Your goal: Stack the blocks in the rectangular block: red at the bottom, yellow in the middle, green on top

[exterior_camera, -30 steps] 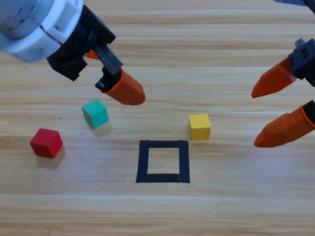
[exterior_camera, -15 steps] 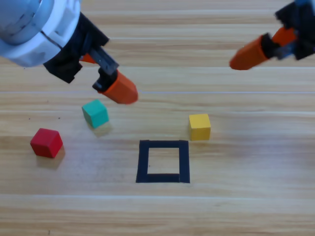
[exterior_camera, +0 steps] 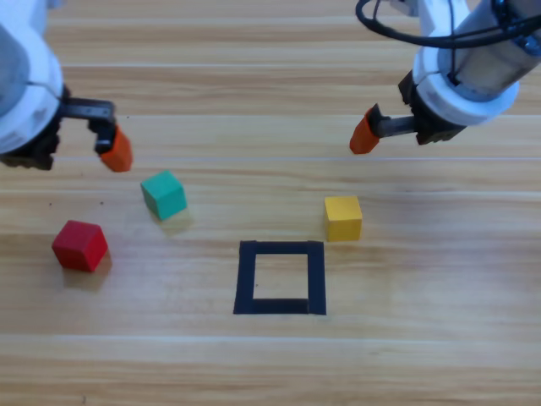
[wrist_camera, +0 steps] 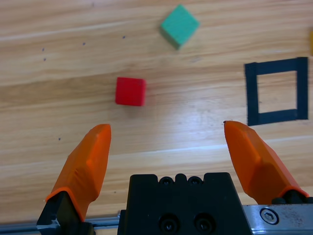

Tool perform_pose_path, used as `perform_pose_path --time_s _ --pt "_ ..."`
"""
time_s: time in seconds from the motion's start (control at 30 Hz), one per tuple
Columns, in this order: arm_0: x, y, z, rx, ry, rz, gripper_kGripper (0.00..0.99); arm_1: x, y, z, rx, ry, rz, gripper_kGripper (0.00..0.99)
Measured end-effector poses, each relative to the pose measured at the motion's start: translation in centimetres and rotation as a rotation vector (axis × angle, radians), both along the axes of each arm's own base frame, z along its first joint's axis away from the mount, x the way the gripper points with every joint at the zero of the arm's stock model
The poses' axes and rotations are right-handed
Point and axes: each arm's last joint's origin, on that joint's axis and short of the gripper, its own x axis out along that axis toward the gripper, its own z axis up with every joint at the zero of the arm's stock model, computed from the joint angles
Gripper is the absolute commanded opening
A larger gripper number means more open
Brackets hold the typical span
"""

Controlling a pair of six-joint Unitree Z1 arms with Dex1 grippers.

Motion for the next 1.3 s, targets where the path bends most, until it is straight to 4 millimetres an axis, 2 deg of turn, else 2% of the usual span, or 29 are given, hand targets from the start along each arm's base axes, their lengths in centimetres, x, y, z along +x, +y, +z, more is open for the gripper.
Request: perform_pose_path --time_s 0.2,0.33,0.53,0.77,0.97,1.1,1.23,1.3 --pt "1.9 3.3 -1.2 -0.016 0.099 0.067 0.990 0.7 0.7 -1.7 0.027 0.067 -0.104 0.989" --pt "2.7 4.4 -1.6 -0.018 0.134 0.075 0.990 0.9 1.1 -3.0 0.020 0.099 -0.133 0.990" --pt "4.0 4.5 -3.2 0.009 0.210 0.070 0.986 0.2 1.9 -3.0 0.035 0.111 -0.150 0.990" --pt "6.5 3.0 -7.7 0.091 0.344 0.051 0.990 -1.5 3.6 -3.0 0.032 0.112 -0.097 0.979" --pt "7.1 2.7 -8.6 0.071 0.367 0.036 0.988 -1.6 4.0 -3.3 0.011 0.094 -0.101 0.948" --pt "7.9 2.8 -9.4 0.027 0.368 0.020 0.989 -0.7 4.9 -4.8 -0.026 0.117 -0.112 0.936" --pt "7.9 4.1 -11.4 -0.005 0.391 0.022 0.989 0.1 5.6 -7.0 -0.073 0.154 -0.122 0.920" --pt "7.9 4.8 -12.0 -0.005 0.397 0.031 0.989 0.3 5.9 -7.8 -0.083 0.165 -0.126 0.865"
